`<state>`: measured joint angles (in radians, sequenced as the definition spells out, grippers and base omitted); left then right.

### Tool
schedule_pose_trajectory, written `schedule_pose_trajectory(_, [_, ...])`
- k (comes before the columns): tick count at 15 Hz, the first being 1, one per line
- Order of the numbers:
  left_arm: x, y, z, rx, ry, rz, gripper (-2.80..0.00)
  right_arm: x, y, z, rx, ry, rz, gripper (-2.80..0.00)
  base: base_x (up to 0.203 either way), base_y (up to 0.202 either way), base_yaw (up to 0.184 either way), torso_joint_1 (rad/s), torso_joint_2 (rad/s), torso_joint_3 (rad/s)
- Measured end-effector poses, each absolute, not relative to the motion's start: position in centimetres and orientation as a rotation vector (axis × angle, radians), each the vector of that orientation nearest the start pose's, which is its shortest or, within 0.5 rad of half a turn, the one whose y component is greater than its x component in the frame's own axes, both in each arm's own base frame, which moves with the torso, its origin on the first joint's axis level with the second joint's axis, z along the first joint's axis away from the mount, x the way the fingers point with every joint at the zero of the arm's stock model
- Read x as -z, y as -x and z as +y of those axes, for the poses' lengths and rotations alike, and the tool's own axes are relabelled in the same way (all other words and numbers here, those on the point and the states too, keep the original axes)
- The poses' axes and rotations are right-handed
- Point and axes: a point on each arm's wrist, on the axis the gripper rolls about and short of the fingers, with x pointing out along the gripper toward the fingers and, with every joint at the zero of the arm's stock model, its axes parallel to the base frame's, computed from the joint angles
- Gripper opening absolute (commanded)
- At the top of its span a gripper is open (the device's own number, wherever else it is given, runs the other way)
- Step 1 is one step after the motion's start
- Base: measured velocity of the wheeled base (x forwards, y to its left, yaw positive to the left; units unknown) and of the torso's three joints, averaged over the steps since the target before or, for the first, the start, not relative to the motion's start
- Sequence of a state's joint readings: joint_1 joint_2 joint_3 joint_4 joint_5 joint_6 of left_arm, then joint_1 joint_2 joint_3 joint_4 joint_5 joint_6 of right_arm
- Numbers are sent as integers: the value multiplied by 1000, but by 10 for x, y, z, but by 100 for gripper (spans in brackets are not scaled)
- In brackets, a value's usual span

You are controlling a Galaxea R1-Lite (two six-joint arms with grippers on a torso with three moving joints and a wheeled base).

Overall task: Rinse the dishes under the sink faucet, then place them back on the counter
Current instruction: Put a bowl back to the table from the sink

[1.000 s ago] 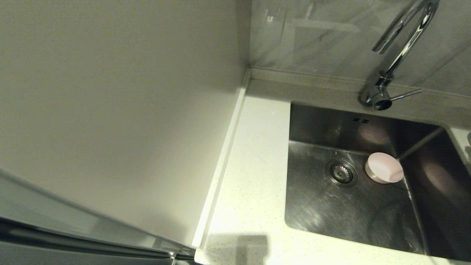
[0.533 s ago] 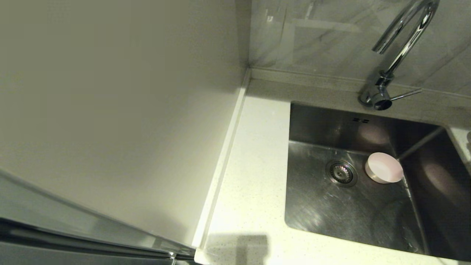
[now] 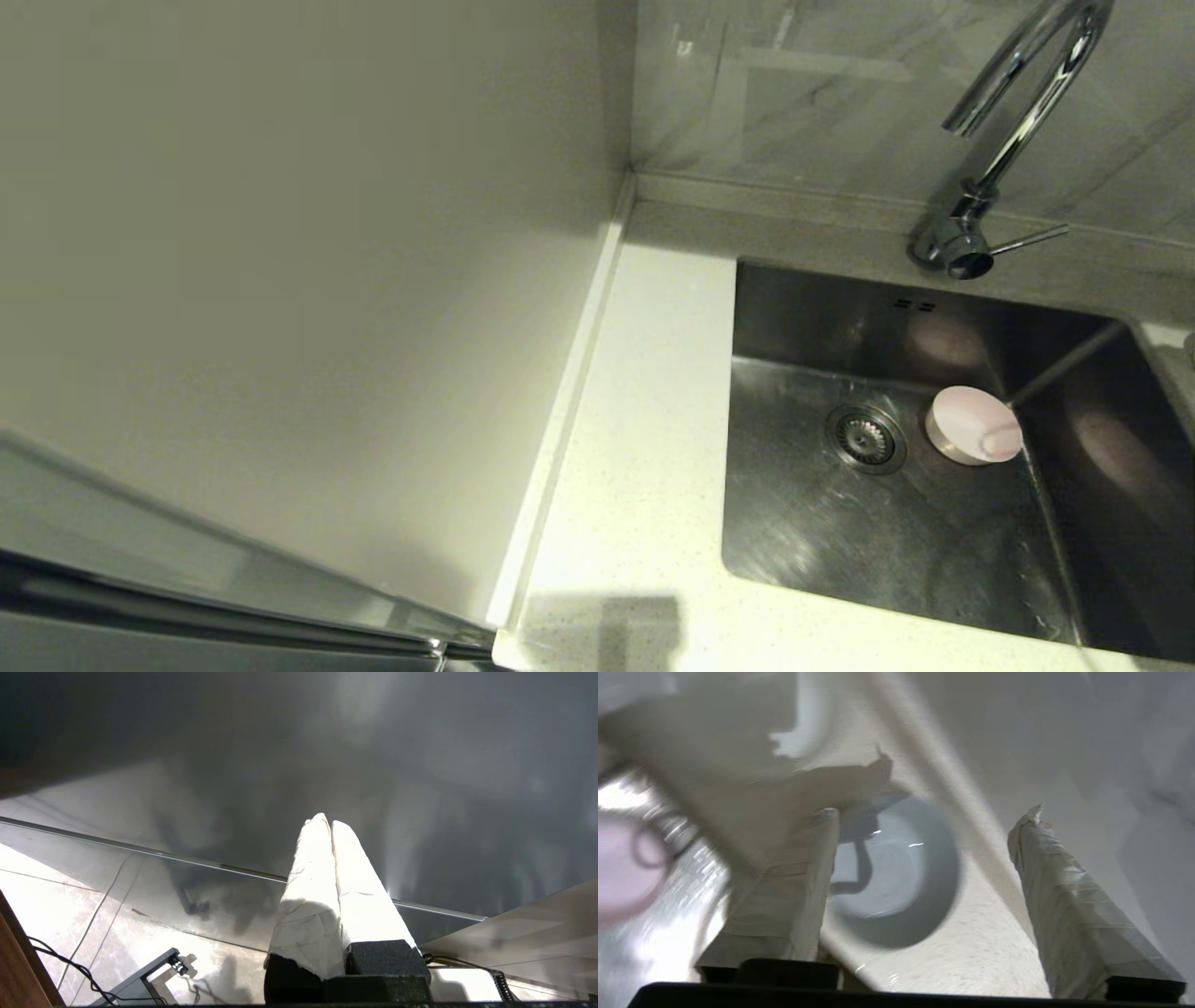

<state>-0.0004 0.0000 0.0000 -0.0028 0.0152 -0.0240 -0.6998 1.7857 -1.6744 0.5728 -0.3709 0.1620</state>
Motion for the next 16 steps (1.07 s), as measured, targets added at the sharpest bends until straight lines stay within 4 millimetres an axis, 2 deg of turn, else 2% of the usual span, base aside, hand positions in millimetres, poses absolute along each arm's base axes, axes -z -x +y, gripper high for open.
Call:
schedule_pose_trajectory(3, [-76,23,0,-15,24,-3,-280,-289,-265,-155,880,-132,656,0,0,0,0,0,0,0])
schedule_pose_trajectory(5, [-76,23,0,-15,24,-3,-280,-284,-278,-110,776,-41,690,0,0,0,0,0,0,0])
schedule_pose_trajectory(7, [-76,23,0,-15,24,-3,-280,-277,-290,-78,727,45,717,0,0,0,0,0,0,0])
schedule_pose_trajectory(10, [-76,23,0,-14,24,-3,-280,-256,-311,-61,679,95,782,0,0,0,0,0,0,0])
schedule_pose_trajectory(16, [-76,23,0,-15,24,-3,-280,-195,-359,-48,541,93,941,0,0,0,0,0,0,0])
